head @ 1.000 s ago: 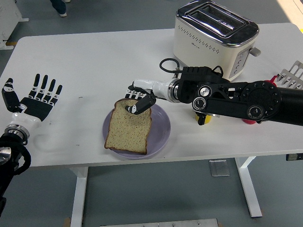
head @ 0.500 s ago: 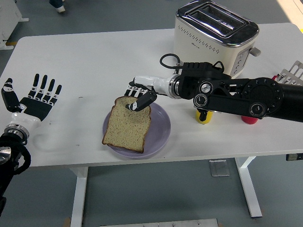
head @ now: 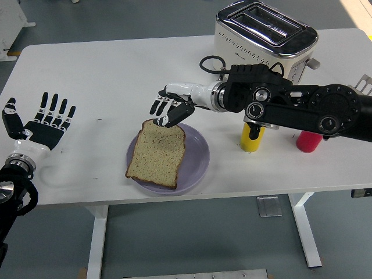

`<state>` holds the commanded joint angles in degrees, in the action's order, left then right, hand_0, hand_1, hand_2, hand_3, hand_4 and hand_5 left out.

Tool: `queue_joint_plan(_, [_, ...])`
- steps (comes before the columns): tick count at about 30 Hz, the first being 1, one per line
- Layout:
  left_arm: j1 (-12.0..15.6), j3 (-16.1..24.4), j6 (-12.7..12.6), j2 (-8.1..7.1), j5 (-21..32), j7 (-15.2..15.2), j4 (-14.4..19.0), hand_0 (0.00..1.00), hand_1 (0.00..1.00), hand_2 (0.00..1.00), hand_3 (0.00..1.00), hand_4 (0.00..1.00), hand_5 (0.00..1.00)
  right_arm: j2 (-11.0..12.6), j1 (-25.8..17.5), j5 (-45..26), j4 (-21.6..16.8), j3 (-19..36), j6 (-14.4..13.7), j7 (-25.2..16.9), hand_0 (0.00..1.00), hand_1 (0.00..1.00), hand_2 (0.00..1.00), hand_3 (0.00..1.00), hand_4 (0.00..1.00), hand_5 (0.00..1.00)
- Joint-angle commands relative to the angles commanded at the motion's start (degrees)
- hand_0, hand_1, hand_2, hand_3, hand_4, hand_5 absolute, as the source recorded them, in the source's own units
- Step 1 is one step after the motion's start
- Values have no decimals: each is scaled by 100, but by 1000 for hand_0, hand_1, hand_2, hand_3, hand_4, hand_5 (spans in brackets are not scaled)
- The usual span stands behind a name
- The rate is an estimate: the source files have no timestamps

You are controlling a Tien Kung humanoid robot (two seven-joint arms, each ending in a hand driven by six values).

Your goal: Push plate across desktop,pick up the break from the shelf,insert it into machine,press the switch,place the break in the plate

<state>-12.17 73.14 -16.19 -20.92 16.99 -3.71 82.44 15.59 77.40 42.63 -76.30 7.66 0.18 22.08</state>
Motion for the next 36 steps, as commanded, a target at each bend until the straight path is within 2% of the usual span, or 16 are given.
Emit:
queue_joint_plan(3, [3, 11, -2, -2, 0, -1, 2, 786, 748, 701, 698, 769, 998, 94, 13, 21, -63, 168, 23, 9, 570, 645, 684, 675, 656, 270])
queue_joint_plan(10, [11, 13, 0, 12, 14, -4, 13, 786, 748, 701, 697, 770, 998, 453, -149, 157, -304, 990, 172, 93, 571, 642, 674, 669, 657, 272])
queue_joint_plan(16, [31, 19, -1, 24, 14, 0, 47, 786, 747, 701, 697, 770, 998, 927, -565, 272, -862, 1956, 128, 89, 573, 640, 663, 659, 657, 269])
queue_joint_plan(21, [54, 31, -4, 30, 52, 25, 169, 786, 747, 701, 697, 769, 998, 1493, -1049, 197, -1398, 2924, -80, 14, 572, 640, 661, 657, 657, 268])
queue_joint_plan(24, [67, 51, -7, 33, 63, 31, 218, 786, 747, 701, 697, 769, 998, 1765, -1313, 2, -1607, 3429, -255, -91, 572, 640, 661, 657, 657, 268])
queue_joint_plan(28, [106, 116, -11, 40, 95, 42, 313, 786, 747, 701, 697, 769, 998, 2167, -1846, -558, -2022, 4198, -732, -523, 594, 635, 646, 638, 656, 263])
queue_joint_plan(31, [135, 154, -10, 42, 114, 48, 367, 786, 747, 701, 697, 769, 998, 2337, -2261, -1050, -2262, 4735, -1087, -853, 594, 635, 646, 638, 656, 263])
queue_joint_plan(32, [144, 165, -10, 44, 119, 51, 385, 786, 748, 701, 697, 767, 998, 2377, -2407, -1232, -2341, 4908, -1202, -964, 623, 636, 638, 625, 658, 262])
queue_joint_plan(36, [169, 193, -5, 56, 128, 67, 431, 786, 748, 701, 697, 767, 998, 2439, -2989, -1952, -2523, 5542, -1615, -1415, 623, 636, 638, 625, 658, 262])
